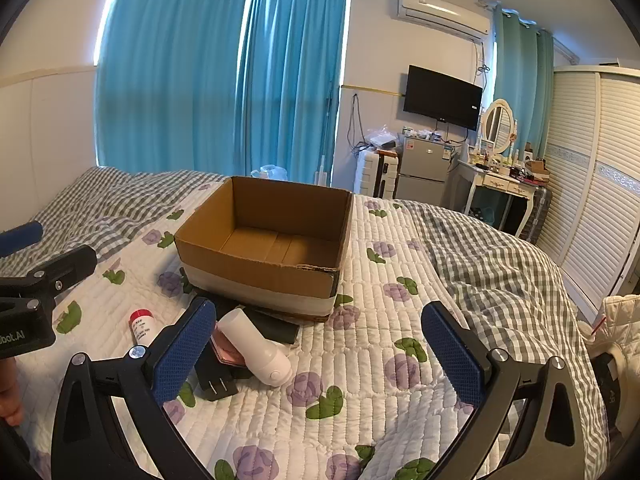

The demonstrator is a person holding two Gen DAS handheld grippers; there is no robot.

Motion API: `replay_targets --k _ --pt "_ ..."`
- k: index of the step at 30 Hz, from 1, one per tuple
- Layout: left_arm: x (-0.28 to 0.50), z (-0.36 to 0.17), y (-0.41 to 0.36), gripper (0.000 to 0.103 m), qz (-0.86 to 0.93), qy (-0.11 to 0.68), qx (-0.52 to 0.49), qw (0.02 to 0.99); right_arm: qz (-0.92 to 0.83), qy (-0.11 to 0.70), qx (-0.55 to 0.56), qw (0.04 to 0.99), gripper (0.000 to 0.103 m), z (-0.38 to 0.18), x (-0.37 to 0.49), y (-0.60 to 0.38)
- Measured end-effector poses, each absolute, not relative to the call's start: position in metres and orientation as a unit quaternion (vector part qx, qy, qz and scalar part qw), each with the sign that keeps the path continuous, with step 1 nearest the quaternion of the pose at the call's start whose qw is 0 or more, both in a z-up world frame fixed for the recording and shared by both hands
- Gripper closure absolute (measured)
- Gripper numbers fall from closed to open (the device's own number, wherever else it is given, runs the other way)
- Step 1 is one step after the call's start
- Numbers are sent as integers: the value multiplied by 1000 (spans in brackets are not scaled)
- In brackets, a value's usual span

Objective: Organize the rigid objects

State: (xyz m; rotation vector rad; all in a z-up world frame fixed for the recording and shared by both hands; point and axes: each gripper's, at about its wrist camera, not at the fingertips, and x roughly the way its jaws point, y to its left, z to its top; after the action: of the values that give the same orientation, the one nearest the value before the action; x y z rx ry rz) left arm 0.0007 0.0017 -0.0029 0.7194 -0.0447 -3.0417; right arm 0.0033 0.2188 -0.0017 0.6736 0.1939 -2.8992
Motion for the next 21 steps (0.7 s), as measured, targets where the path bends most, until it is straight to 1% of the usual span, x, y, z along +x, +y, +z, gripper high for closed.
replay_targets --k 21 --pt "0 -2 0 0 -972 -15 232 13 -968 68 226 82 0 -3 4 217"
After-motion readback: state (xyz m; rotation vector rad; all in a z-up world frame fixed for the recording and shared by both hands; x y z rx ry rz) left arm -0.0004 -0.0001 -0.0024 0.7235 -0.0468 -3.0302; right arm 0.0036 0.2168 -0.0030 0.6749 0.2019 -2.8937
